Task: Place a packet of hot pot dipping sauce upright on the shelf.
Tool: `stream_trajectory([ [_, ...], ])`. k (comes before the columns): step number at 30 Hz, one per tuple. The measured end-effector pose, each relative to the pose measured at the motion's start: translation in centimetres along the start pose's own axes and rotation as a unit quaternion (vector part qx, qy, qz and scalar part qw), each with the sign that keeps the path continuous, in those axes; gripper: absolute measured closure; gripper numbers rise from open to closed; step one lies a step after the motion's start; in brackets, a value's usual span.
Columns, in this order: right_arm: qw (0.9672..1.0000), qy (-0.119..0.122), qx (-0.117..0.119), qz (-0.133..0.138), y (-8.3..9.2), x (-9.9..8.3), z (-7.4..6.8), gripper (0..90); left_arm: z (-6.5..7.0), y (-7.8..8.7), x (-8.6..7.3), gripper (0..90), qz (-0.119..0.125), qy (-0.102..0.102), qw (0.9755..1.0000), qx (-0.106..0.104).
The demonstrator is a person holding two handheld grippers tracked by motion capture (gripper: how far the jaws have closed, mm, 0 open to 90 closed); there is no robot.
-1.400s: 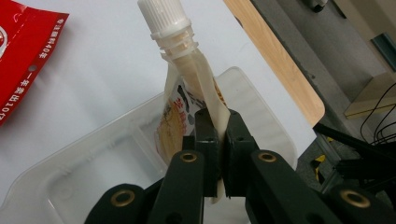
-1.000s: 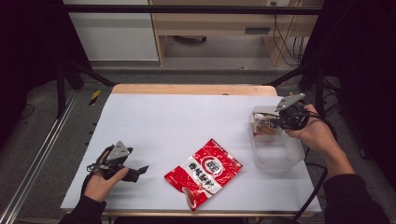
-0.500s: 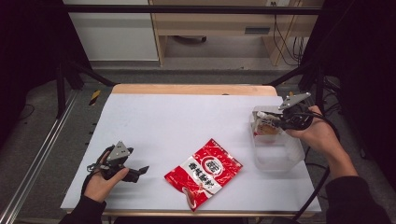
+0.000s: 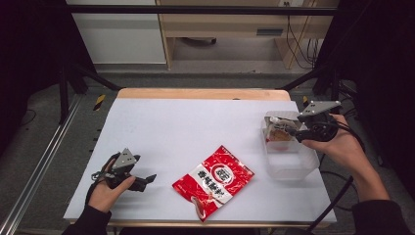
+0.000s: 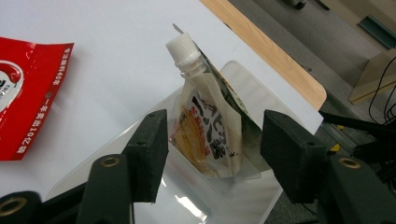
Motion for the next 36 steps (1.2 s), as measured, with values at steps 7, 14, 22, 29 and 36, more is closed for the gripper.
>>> stream_trajectory([
  [7, 0.9999, -0.002, 0.0, 0.012, 0.7, 0.3, -0.6, 34.4, 0.0, 0.0, 0.0, 5.6, 0.0, 0.0, 1.0, 0.0],
  [14, 0.9996, 0.003, 0.0, 0.027, 1.4, 1.0, -2.1, 28.1, 0.0, 0.0, 0.0, 5.6, 0.0, -0.002, 1.0, 0.0],
  [22, 0.9978, 0.0, 0.014, 0.065, 2.3, 1.8, -6.1, 19.3, 0.6, -0.3, 0.4, 5.5, -0.002, -0.014, 0.9999, -0.005],
  [29, 0.9964, 0.001, 0.048, 0.07, 1.6, 1.0, -10.9, 12.6, 1.4, -0.5, 0.9, 5.4, 0.001, -0.025, 0.9996, -0.009],
  [36, 0.993, -0.027, 0.083, 0.079, 0.0, -0.5, -14.5, 10.6, 2.0, -0.6, 1.2, 5.3, 0.001, -0.034, 0.9993, -0.015],
])
Point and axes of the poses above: each handheld gripper's, and its own axes: y roughly backward along the jaws, x roughly out of its top, z roughly to its right, the point moved 7 cm from there along -y, roughly forward along the jaws, and after that the axes turned 14 degrees about -y, right-handed, at the moved point
